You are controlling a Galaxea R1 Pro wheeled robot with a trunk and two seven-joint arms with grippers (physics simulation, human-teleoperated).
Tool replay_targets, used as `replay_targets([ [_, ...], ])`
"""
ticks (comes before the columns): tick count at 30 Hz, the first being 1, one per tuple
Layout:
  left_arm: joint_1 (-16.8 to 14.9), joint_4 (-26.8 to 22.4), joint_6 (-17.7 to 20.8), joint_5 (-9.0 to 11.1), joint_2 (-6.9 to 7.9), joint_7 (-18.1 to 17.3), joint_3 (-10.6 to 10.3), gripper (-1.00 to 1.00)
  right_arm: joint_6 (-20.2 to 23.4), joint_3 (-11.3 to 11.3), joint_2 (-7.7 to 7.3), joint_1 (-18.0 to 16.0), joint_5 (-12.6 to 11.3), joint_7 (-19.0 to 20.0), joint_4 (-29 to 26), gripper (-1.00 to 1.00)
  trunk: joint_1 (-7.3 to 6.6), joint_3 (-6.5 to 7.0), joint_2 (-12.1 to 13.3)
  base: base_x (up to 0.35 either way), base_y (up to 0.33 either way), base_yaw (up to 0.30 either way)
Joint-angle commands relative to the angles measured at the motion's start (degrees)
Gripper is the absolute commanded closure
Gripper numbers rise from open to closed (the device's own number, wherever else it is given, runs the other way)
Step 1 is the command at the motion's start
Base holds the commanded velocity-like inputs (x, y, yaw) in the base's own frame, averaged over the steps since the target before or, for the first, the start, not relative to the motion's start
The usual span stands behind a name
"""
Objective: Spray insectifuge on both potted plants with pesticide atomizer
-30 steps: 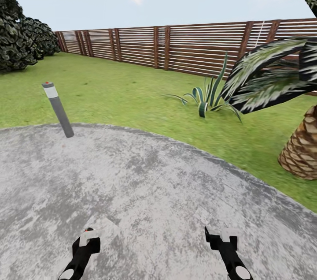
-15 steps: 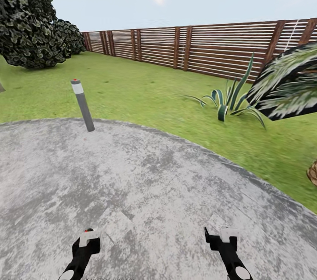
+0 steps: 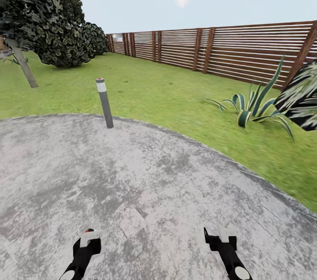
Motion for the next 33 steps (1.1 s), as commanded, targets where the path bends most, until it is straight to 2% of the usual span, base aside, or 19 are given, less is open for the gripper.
replay_targets([
  [1,0.0,0.1,-0.2,0.5,0.00,0.0,-0.2,1.00,-0.1,-0.1,0.00,0.0,0.3,-0.2,0.0,-1.00,-0.01,-0.01,0.0,0.000,0.000,0.277],
  [33,0.0,0.1,-0.2,0.5,0.00,-0.1,-0.2,1.00,0.0,-0.1,0.09,0.0,0.4,-0.4,-0.2,-1.00,-0.01,0.50,0.0,0.000,0.000,0.279],
])
